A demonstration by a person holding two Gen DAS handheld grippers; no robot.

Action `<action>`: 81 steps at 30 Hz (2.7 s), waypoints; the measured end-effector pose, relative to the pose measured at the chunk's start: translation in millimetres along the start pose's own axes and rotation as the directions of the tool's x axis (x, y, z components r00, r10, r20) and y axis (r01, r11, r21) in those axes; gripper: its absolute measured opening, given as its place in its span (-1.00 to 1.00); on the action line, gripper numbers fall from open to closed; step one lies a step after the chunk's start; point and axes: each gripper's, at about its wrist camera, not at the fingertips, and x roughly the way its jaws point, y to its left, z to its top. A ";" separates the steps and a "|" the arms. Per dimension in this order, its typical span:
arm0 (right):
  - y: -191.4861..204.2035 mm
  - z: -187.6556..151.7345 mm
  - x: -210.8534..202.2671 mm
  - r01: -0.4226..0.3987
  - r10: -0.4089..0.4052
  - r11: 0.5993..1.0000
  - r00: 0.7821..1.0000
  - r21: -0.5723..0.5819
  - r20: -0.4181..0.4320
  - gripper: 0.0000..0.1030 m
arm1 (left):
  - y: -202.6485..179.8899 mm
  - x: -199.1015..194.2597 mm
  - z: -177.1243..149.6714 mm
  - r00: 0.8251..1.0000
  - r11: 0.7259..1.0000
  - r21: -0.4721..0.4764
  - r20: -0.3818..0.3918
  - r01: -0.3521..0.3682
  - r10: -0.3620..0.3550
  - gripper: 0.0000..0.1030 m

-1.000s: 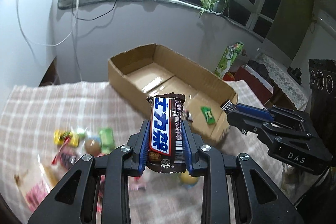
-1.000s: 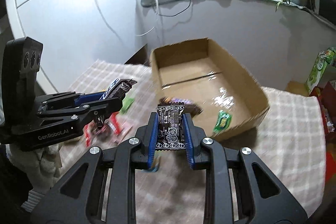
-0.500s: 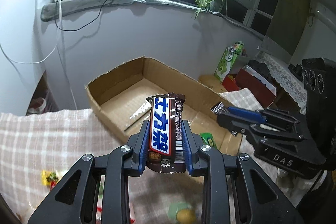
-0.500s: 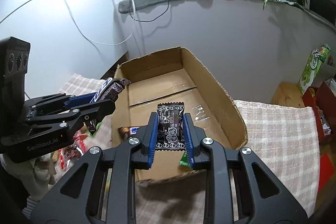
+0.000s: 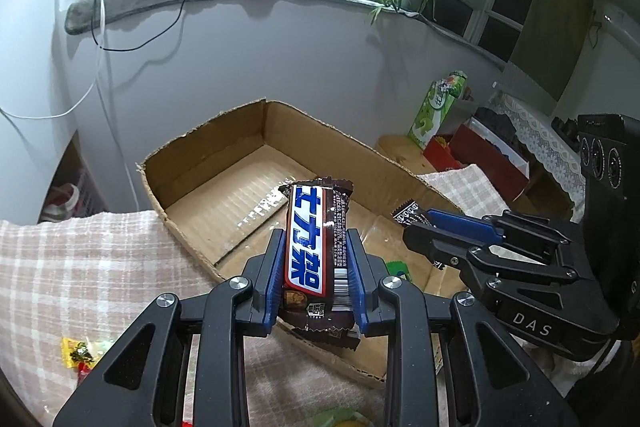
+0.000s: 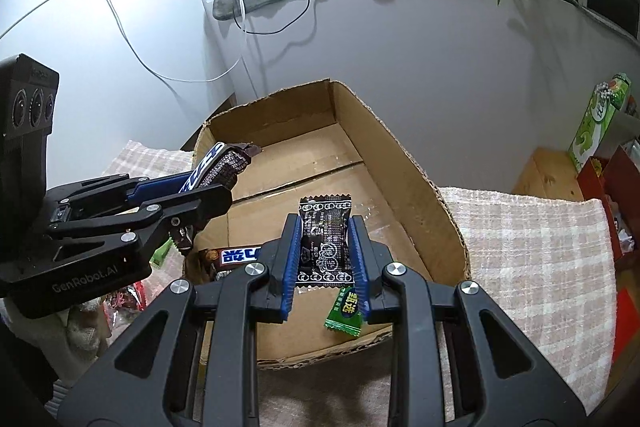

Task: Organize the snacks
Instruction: 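Carry both snacks into the cardboard box and open both tools, then move both open tools back toward the yellow egg candy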

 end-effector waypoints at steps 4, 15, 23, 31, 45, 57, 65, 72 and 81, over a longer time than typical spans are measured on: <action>1.0 -0.2 -0.3 0.008 -0.008 1.000 1.000 -0.003 0.004 -0.33 | 0.3 -0.3 1.8 1.000 1.000 -0.007 0.005 -0.004 0.004 -0.45; 7.1 -4.2 -18.0 0.004 -0.004 1.000 1.000 -0.004 0.030 -0.12 | 8.1 -23.2 -1.8 0.999 0.999 -0.033 0.032 -0.009 0.010 -0.44; 27.3 -20.2 -49.8 -0.038 0.039 0.999 0.998 -0.017 0.057 -0.12 | 23.8 -69.4 -17.5 0.997 0.997 -0.078 0.078 -0.017 0.023 -0.44; 50.2 -54.4 -74.5 -0.092 0.093 0.995 0.994 -0.033 0.050 -0.12 | 49.7 -106.7 -57.6 0.996 0.987 -0.153 0.069 -0.049 0.060 -0.44; 69.4 -104.2 -43.4 -0.168 0.167 0.986 0.981 -0.004 -0.096 -0.12 | 55.9 -90.2 -111.1 0.988 0.986 -0.095 -0.077 -0.138 0.131 0.09; 74.8 -113.1 -4.8 -0.175 0.175 0.984 0.970 0.015 -0.171 -0.12 | 63.8 -68.5 -116.9 0.981 0.985 -0.054 -0.115 -0.163 0.156 0.09; 84.6 -111.3 6.2 -0.177 0.172 0.984 0.966 -0.012 -0.194 -0.12 | 57.3 -64.7 -118.8 0.982 0.990 -0.014 -0.125 -0.143 0.141 0.09; 94.0 -109.2 13.9 -0.140 0.127 0.989 0.970 -0.054 -0.206 -0.12 | 59.7 -55.6 -119.6 0.979 0.988 -0.007 -0.133 -0.155 0.152 -0.01; 99.1 -109.0 15.8 -0.105 0.083 0.989 0.976 -0.101 -0.204 -0.42 | 63.6 -57.2 -122.6 0.983 0.990 -0.023 -0.122 -0.142 0.138 -0.37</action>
